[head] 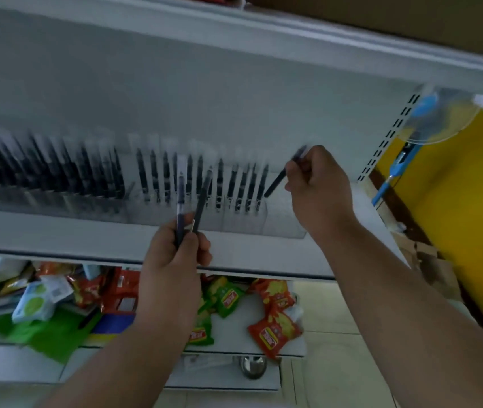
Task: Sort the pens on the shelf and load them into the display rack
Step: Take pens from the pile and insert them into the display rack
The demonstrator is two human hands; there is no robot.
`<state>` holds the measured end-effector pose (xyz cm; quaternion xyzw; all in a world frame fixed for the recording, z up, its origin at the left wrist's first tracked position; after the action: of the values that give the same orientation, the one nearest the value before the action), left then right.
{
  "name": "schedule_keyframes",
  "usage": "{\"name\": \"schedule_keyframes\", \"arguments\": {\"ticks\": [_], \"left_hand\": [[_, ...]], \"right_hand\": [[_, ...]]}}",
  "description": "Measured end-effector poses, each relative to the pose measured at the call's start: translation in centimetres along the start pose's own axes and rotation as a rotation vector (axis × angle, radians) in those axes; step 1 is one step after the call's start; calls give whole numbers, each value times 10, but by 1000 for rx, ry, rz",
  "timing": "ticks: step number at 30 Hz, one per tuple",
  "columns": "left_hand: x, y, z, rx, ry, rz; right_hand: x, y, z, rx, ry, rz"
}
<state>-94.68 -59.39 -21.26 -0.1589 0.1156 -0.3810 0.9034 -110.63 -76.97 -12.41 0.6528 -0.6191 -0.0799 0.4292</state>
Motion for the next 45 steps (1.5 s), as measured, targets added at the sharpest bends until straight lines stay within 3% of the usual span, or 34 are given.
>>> {"name": "schedule_keyframes", "arguments": {"ticks": [12, 30, 38, 42, 45], "left_hand": [[-17, -14, -1, -12, -51, 69], [7, -8, 10, 68, -26, -73], [10, -10, 6, 32, -11, -101], [10, -11, 4, 47, -23, -101], [9, -13, 3, 44, -27, -92]], "right_hand": [[8, 5, -11, -94, 195, -77], [7, 13, -6, -171, 77, -11], [13, 0, 1, -41, 1, -85], [11, -1, -6, -104, 98, -99], [7, -14, -4, -141, 97, -199]]}}
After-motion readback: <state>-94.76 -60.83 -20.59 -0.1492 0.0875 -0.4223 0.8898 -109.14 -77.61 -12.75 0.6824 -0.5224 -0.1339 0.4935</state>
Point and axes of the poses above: each hand's wrist, its own x-axis towards the middle knuckle, its own y-axis out of the back of the hand, z = x × y, the point moved 7 cm from there along x, towards the middle knuckle, and after that the axes turned 2 degrees about -x, right-handed, at the moved point
